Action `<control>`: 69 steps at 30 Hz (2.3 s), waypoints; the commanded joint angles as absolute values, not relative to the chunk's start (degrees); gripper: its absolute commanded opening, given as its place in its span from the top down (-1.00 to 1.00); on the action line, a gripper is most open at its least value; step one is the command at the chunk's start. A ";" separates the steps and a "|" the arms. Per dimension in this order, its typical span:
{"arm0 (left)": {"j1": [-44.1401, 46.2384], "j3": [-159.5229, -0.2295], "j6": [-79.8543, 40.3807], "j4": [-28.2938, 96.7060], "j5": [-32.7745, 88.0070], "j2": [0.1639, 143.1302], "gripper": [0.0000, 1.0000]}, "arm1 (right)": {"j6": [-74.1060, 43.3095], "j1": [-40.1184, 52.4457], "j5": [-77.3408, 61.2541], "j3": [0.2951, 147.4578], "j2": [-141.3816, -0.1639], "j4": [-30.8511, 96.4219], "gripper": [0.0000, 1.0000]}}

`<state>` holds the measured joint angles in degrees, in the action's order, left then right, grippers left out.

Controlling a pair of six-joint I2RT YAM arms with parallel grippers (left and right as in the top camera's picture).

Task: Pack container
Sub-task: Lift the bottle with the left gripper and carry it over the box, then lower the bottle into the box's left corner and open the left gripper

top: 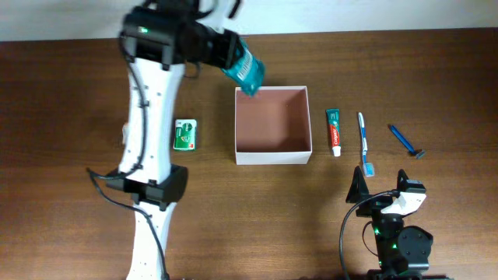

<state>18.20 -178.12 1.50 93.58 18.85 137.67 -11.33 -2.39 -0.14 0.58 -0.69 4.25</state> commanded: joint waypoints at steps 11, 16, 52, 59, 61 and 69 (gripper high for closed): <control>27.14 -165.23 -14.76 94.08 3.33 134.39 0.99 | -10.74 -2.76 -0.67 0.32 -0.21 4.54 -0.97; 27.33 -157.23 -17.34 90.52 3.09 134.39 0.99 | -10.74 -2.76 -0.67 0.32 -0.21 4.54 -0.97; 27.22 -147.02 -21.39 82.00 -8.47 134.41 0.96 | -10.74 -2.74 -0.67 0.32 -0.21 4.54 -0.97; 27.22 -147.02 -21.39 81.80 -8.47 134.45 0.86 | -10.74 -2.76 -0.67 0.32 -0.21 4.54 -0.97; 27.22 -147.02 -21.39 81.80 -8.47 134.45 0.81 | -10.76 -2.76 -0.67 0.32 -0.21 4.54 -0.97; 27.22 -147.02 -21.39 81.60 -8.47 134.45 0.57 | -10.74 -2.76 -0.67 0.32 -0.21 4.54 -0.97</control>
